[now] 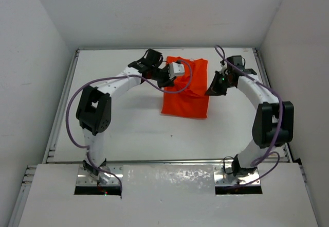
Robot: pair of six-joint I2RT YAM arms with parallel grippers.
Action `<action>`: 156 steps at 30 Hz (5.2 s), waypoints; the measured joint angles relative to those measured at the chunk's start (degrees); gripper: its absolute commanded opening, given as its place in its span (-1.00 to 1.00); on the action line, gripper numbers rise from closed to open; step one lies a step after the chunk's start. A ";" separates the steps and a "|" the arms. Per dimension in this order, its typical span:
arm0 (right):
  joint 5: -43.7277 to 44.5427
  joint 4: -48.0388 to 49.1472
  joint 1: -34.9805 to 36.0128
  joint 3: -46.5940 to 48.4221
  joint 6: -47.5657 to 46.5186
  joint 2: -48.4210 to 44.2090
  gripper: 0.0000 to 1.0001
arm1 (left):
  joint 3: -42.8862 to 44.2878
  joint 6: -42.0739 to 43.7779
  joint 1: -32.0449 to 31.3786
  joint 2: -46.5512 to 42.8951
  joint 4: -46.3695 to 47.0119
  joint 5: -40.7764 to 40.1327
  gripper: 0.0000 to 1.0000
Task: Fold and stack the t-shirts
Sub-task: Fold the folded rectangular tshirt in 1/3 of the way, then grab one side of the 2/3 rectangular tshirt with both arms, then fold the long partially folded tshirt into a neat square
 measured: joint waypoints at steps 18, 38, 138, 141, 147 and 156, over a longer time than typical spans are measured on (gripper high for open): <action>0.00 2.80 -1.18 14.80 0.76 20.06 -1.00 | 1.11 -11.43 3.98 8.96 13.31 -4.81 -1.00; 7.13 3.67 -6.80 28.30 2.14 36.22 -0.30 | 5.88 -25.27 4.07 20.06 21.51 -20.70 0.26; -14.97 -29.42 9.42 -6.64 -8.33 -10.29 -1.00 | -15.67 -4.13 2.16 -24.48 -30.25 2.27 -1.00; -16.81 -26.29 6.60 -6.54 -7.80 -5.88 -1.00 | -15.74 -7.28 3.26 -20.92 -26.84 2.32 -1.00; -17.57 -22.27 3.32 -4.72 -6.58 -0.85 -1.00 | -15.74 -12.55 3.58 -19.87 -19.52 2.03 -1.00; -17.53 -16.87 -0.33 -4.42 -4.17 5.25 -1.00 | -14.62 -17.75 3.93 -11.63 -13.53 -0.59 -1.00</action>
